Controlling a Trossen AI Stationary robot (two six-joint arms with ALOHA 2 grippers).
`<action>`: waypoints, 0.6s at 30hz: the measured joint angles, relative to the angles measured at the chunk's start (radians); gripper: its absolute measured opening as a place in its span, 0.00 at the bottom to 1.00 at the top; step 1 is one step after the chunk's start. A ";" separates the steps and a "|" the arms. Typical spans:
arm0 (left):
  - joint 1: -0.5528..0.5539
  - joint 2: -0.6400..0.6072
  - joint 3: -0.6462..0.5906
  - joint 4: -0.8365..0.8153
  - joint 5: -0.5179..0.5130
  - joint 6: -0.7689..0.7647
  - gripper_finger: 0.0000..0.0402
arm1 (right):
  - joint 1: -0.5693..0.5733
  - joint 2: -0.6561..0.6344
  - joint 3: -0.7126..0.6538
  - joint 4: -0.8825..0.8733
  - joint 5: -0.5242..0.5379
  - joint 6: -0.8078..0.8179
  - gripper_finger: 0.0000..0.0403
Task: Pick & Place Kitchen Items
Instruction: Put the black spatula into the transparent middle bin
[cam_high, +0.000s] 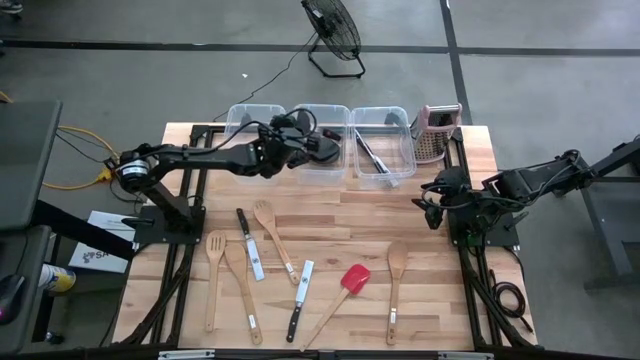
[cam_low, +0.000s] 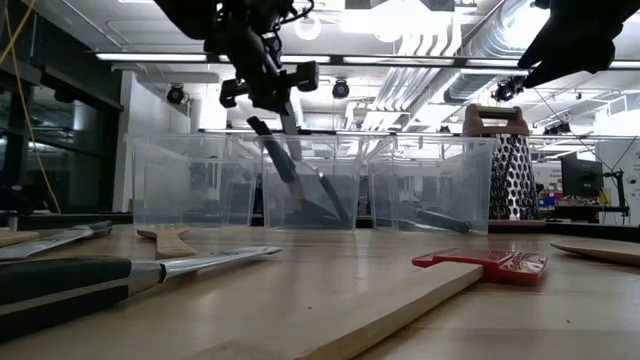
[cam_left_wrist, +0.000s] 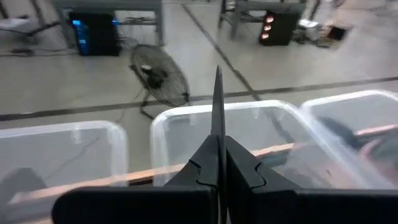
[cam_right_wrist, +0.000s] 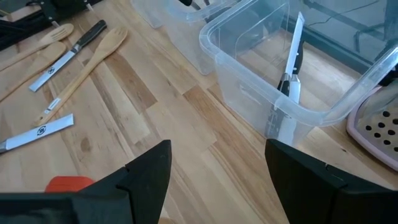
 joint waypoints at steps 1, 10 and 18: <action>0.000 0.002 0.002 -0.006 0.007 -0.002 0.00 | 0.000 0.000 0.000 0.000 0.001 0.000 0.62; 0.000 0.002 0.002 -0.168 0.132 -0.002 0.00 | 0.000 0.000 0.000 0.000 0.001 0.000 0.62; -0.001 0.004 0.002 -0.261 0.312 0.007 0.06 | 0.000 0.000 0.000 0.005 0.001 0.000 0.62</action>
